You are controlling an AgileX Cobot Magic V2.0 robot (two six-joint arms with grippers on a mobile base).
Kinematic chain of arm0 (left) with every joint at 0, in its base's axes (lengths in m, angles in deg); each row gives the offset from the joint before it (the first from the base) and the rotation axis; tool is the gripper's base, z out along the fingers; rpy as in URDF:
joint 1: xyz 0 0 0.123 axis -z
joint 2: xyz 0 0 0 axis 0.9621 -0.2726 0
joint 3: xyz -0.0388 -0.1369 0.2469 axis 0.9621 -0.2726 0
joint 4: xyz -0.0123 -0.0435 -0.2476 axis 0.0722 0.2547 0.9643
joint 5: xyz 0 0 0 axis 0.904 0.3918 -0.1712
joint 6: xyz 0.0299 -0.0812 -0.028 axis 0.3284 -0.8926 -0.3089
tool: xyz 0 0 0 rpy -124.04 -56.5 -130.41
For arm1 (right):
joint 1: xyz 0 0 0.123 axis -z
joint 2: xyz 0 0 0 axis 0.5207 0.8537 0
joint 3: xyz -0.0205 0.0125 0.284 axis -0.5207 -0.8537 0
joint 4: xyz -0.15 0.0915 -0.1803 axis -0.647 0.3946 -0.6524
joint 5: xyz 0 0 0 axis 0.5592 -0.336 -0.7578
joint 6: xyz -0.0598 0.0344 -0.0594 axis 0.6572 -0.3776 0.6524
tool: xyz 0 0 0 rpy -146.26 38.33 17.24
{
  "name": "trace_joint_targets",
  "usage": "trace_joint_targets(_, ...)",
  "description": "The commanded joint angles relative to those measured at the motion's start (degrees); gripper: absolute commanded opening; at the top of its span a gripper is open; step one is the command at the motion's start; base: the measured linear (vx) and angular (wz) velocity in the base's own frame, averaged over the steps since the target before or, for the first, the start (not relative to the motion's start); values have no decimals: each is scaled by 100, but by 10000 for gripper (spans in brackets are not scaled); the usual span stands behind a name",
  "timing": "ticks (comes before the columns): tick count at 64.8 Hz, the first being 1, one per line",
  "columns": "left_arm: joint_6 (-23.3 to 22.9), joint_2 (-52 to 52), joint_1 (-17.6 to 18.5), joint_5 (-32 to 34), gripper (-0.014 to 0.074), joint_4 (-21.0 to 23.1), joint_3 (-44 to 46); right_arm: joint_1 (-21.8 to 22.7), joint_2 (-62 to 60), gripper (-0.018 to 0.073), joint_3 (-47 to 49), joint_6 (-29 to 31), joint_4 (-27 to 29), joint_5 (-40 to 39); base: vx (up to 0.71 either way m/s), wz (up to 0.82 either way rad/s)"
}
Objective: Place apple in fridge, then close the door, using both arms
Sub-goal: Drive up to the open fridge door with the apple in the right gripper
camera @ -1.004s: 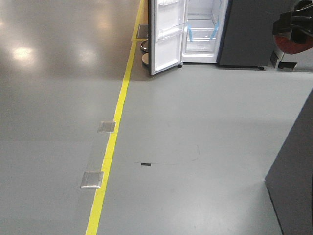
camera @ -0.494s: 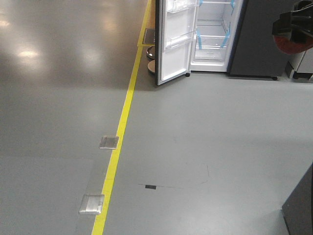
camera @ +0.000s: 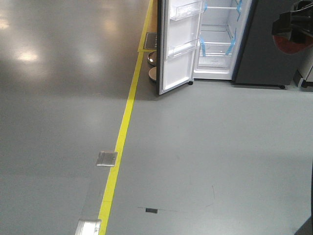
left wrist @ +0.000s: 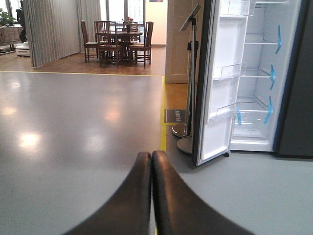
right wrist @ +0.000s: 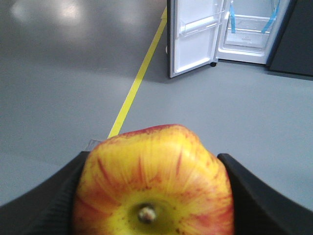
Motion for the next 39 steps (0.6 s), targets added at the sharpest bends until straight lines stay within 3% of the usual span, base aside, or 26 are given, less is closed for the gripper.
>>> trace_joint_targets(1, -45, 91, -16, 395, -6, -4, -158, 24, -166, -8, 183, -6, 54, -431, 30, -3)
trace_joint_targets(39, -45, 91, -16, 395, -6, -4, -158, 24, -166, -8, 183, -6, 54, -431, 29, -5)
